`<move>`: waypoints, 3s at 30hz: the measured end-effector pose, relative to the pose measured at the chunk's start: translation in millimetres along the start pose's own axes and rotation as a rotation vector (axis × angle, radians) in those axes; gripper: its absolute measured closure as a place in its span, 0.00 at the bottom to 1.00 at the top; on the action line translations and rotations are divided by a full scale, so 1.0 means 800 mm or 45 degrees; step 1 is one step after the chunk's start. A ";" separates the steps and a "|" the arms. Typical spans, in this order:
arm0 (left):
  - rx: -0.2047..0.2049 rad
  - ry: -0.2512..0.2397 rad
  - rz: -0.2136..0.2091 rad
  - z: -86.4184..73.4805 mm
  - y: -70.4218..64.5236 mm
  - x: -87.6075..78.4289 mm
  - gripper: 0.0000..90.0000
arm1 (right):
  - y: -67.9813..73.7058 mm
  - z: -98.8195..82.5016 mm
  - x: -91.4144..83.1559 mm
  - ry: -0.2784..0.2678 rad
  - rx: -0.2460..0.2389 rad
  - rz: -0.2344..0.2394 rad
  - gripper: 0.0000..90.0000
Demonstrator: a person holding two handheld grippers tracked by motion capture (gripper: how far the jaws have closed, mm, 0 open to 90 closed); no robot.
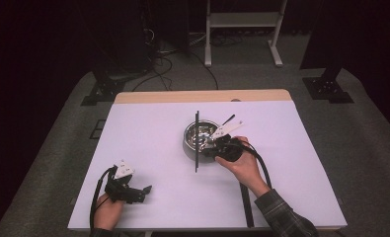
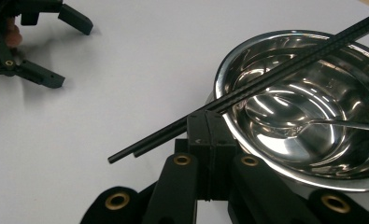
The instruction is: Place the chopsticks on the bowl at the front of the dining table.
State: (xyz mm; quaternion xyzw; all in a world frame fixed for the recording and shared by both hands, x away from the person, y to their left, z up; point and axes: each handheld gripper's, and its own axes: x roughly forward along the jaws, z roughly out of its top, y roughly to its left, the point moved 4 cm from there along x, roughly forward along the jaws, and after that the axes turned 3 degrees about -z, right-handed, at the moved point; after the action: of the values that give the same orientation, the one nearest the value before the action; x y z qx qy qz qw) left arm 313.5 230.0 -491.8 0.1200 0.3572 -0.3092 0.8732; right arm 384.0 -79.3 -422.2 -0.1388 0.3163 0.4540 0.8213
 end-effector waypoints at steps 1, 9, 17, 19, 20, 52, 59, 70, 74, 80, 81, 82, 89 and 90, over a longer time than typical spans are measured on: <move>-0.001 0.000 0.000 0.000 0.000 0.000 0.00 | 0.001 -0.002 -0.001 -0.001 -0.004 0.001 1.00; -0.004 -0.003 0.000 0.000 -0.001 0.000 0.00 | 0.018 -0.015 -0.006 0.012 -0.017 0.033 1.00; -0.005 -0.004 0.002 0.000 -0.001 0.000 0.00 | 0.042 -0.023 -0.008 0.034 -0.053 0.083 1.00; -0.002 -0.002 0.001 0.000 0.000 0.000 0.00 | 0.047 -0.024 -0.008 0.036 -0.066 0.094 1.00; -0.002 -0.001 0.001 0.000 0.000 0.000 0.00 | 0.051 -0.025 -0.008 0.039 -0.071 0.101 1.00; -0.002 0.000 0.000 0.000 0.000 0.000 0.00 | 0.057 -0.029 0.021 0.094 -0.092 0.099 1.00; -0.003 -0.001 0.000 0.000 0.000 0.000 0.00 | 0.054 -0.028 0.022 0.098 -0.086 0.087 1.00; -0.002 0.000 0.000 0.000 0.000 0.000 0.00 | 0.055 -0.028 0.011 0.069 -0.081 0.101 1.00; -0.002 0.000 0.001 0.000 0.000 0.000 0.00 | 0.050 -0.029 0.002 0.056 -0.066 0.094 1.00; -0.002 0.000 0.001 0.000 0.000 0.000 0.00 | 0.041 -0.032 -0.010 0.038 -0.053 0.072 0.97; -0.002 0.000 0.001 0.000 0.000 0.000 0.00 | 0.039 -0.033 -0.011 0.038 -0.046 0.071 0.96; -0.002 0.000 0.001 0.000 0.000 0.000 0.00 | 0.038 -0.034 -0.012 0.041 -0.043 0.073 0.94; 0.001 0.000 0.001 0.000 0.000 0.000 0.00 | 0.027 -0.041 -0.020 0.033 -0.017 0.044 0.67; 0.001 0.000 0.001 0.000 0.000 0.000 0.00 | 0.026 -0.042 -0.021 0.031 -0.012 0.045 0.64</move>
State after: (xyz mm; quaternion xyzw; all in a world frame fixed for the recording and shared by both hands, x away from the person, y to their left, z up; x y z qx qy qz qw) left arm 313.4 229.9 -491.8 0.1205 0.3570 -0.3090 0.8733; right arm 347.2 -96.2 -435.8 -0.1425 0.3264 0.4684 0.8085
